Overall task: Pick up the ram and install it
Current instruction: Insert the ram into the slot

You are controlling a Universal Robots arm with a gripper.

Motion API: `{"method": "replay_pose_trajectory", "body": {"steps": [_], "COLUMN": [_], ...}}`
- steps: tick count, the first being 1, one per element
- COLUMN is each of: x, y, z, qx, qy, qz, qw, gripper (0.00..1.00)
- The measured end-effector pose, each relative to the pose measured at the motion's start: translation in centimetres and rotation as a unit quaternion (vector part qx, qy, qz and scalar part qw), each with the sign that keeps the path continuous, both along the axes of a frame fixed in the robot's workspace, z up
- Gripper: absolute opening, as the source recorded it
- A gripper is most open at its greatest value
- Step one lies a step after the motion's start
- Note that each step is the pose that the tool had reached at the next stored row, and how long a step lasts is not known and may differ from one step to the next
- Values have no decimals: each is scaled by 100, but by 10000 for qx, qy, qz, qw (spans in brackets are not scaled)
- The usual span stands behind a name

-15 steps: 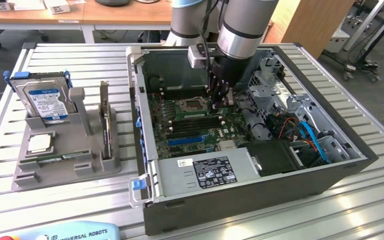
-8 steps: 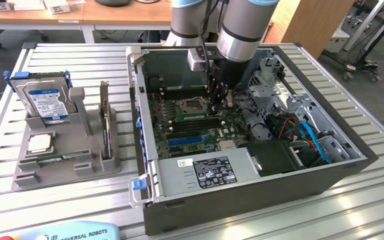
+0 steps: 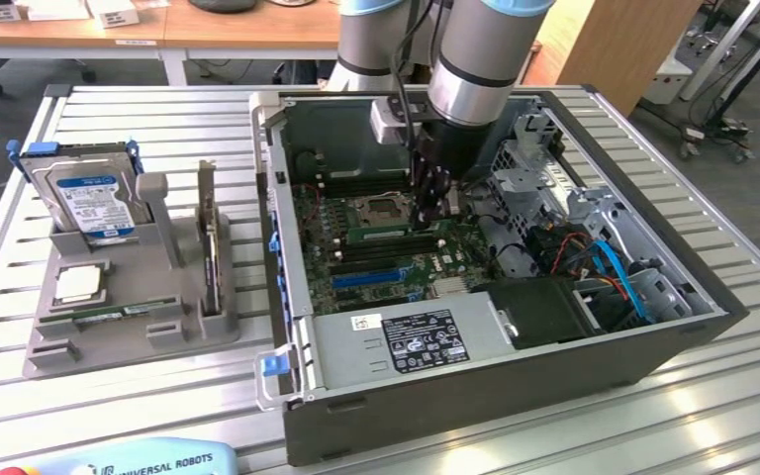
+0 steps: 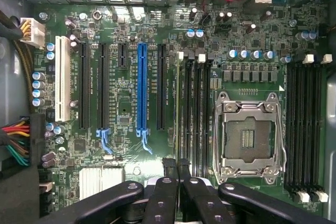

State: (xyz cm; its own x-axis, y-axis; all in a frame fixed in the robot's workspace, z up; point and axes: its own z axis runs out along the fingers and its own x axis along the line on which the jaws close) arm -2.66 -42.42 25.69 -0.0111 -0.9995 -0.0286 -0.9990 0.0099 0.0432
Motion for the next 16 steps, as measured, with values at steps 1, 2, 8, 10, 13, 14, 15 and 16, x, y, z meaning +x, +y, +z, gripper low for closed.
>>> {"method": "replay_pose_trajectory", "body": {"steps": [1,2,8,10,13,14,15,16], "x": [0,0,0,0,1,0,0,0], "y": [0,2,39,42,43,43,42,42], "z": [-3,-8,-23,-23,-28,-38,-50,-61], "qx": [1,3,2,1,1,2,2,1], "qy": [0,-1,0,-1,0,-1,-1,0], "qz": [0,0,-1,0,0,0,0,0], "qw": [10000,10000,10000,10000,10000,10000,10000,10000], "gripper": [11,11,11,11,11,11,11,11]}}
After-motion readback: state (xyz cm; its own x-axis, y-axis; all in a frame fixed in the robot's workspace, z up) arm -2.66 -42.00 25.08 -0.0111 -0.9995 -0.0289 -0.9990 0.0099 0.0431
